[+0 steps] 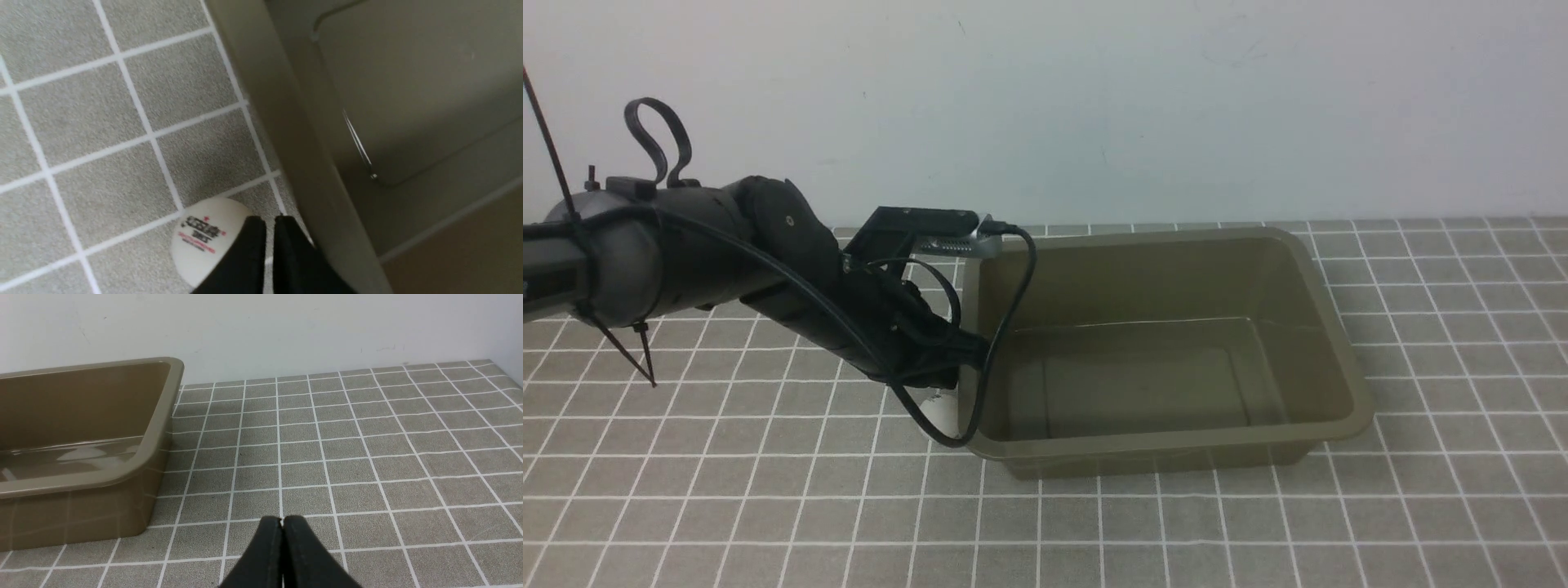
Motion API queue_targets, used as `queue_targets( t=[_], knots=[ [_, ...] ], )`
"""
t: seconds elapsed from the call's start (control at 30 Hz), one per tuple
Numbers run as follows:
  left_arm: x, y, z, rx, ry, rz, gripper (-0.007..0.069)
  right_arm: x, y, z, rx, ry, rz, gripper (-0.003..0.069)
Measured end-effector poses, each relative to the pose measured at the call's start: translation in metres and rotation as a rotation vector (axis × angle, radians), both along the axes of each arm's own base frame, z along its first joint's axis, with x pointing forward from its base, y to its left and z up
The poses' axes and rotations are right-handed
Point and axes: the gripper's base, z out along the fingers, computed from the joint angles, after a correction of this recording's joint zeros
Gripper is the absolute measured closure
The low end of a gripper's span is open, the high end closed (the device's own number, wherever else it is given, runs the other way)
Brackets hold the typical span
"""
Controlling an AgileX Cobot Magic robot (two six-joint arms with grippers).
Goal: Put the table tennis balls into the box on the grey coffee tablecloth.
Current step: 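Reach for and grasp a ping pong ball on the table beside the basket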
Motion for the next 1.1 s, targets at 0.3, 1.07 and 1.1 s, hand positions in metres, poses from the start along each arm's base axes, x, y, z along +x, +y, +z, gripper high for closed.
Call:
queue_targets(
  t=[0.3, 1.07, 1.1],
  knots=[
    [0.007, 0.002, -0.009, 0.03, -0.04, -0.015, 0.0235, 0.0, 0.0, 0.0, 0.0, 0.0, 0.0, 0.0668],
    [0.009, 0.008, -0.023, 0.097, 0.028, -0.058, 0.0279, 0.0, 0.0, 0.0, 0.0, 0.0, 0.0, 0.0668],
    [0.009, 0.009, -0.006, 0.087, -0.012, -0.045, 0.0279, 0.0, 0.0, 0.0, 0.0, 0.0, 0.0, 0.0668]
  ],
)
